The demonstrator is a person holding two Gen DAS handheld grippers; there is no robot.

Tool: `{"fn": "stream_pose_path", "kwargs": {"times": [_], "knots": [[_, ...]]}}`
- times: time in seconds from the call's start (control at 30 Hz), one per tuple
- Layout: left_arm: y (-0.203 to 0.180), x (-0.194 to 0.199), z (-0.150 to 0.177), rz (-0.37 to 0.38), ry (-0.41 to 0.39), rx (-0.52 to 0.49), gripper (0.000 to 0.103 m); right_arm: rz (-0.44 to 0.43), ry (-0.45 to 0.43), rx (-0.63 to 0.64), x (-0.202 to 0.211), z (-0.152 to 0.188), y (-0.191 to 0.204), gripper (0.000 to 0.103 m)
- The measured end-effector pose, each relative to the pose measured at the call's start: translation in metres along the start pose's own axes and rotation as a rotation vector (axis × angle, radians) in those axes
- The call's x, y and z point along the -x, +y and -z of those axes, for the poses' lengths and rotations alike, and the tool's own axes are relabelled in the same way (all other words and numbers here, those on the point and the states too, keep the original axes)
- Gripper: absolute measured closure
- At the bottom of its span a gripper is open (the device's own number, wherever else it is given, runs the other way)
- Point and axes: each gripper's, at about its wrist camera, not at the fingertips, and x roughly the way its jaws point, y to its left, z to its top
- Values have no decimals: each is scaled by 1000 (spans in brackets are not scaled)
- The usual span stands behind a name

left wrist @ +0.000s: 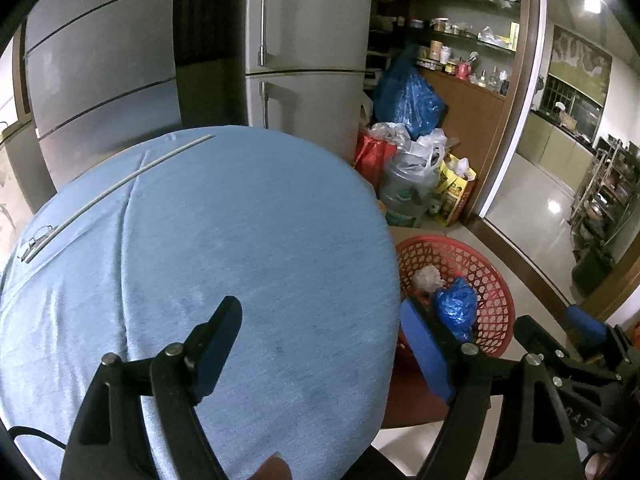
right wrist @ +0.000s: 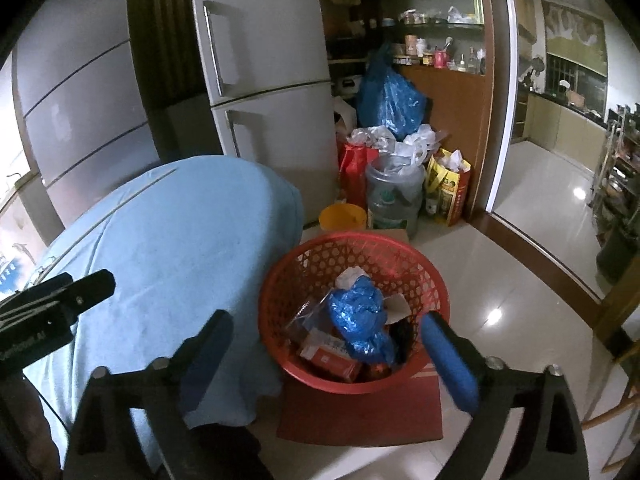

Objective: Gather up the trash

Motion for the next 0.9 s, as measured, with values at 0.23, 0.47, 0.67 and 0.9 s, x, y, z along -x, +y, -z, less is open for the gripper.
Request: {"fn": "stream_pose_path", "kwargs": {"times": [0.23, 0.47, 0.67, 0.9], "knots": [[2, -2, 4, -15, 9, 7, 13, 17, 21, 15, -4, 3, 2, 0], [6, -1, 6, -12, 9, 16, 13, 9, 31, 42, -3, 4, 13, 0], [7, -2, 6, -9, 13, 22, 13, 10, 32, 45, -2, 5, 15, 0], [3, 1, 9, -10, 9, 14, 13, 14, 29, 41, 1, 5, 14, 0]]}}
